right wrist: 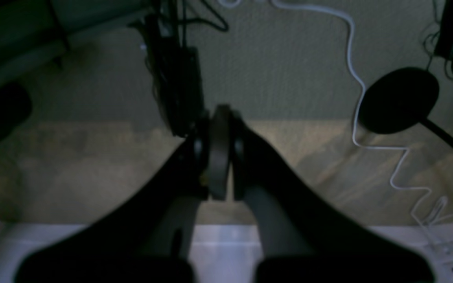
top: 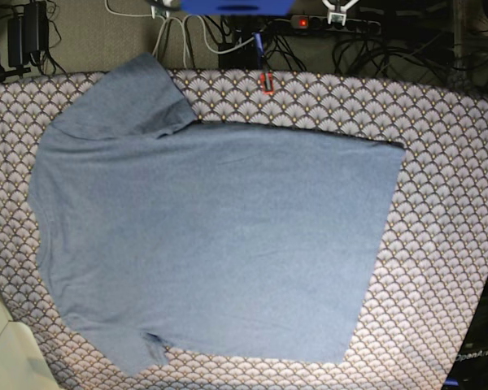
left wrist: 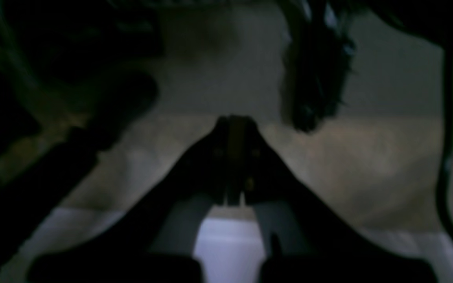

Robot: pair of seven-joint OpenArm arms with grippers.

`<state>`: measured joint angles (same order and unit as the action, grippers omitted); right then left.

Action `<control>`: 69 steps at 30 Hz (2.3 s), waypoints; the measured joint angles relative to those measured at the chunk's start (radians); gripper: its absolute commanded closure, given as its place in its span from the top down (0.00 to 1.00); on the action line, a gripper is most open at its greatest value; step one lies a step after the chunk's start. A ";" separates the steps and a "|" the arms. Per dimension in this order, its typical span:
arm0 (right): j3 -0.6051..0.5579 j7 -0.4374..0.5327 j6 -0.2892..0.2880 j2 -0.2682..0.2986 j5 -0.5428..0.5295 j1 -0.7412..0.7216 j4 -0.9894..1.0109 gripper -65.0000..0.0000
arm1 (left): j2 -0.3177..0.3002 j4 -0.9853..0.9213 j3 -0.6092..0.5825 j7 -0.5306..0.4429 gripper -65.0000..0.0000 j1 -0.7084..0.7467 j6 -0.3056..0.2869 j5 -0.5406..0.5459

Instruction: Fold the T-shirt properly

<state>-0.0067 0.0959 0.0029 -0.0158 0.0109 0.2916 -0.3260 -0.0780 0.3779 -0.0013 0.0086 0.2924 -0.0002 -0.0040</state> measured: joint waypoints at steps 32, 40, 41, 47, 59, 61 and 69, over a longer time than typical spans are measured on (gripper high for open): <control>0.221 -0.014 -0.014 0.096 -0.007 0.764 -1.593 0.00 | -0.136 1.551 0.228 0.017 0.01 0.689 -0.004 0.170; 0.253 -0.070 -0.017 0.096 -0.010 0.603 -1.611 0.38 | -0.125 1.589 0.273 0.134 0.41 0.613 -0.015 0.177; 0.253 -0.102 -0.018 0.095 -0.010 0.585 -1.611 0.41 | -0.124 1.593 0.272 0.142 0.45 0.602 -0.014 0.177; 0.254 -0.305 -0.207 0.061 -0.010 0.414 -1.588 0.47 | -0.124 1.592 0.275 0.173 0.47 0.576 -0.003 0.241; 0.574 -0.598 -0.460 -0.034 -0.122 0.159 -1.466 0.47 | -0.129 1.591 0.275 0.168 0.47 0.533 0.000 0.305; 0.592 -0.597 -0.460 -0.026 -0.122 0.140 -1.439 0.47 | -0.124 1.591 0.275 0.168 0.47 0.518 0.001 0.305; 0.593 -0.594 -0.460 -0.014 -0.124 0.141 -1.360 0.47 | -0.124 1.590 0.275 0.168 0.47 0.505 0.004 0.305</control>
<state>0.5861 -0.4976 -0.4576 -0.0303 -0.1127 0.4324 -1.6863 -0.2024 1.9682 0.2733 0.1768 0.7971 0.0036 0.3008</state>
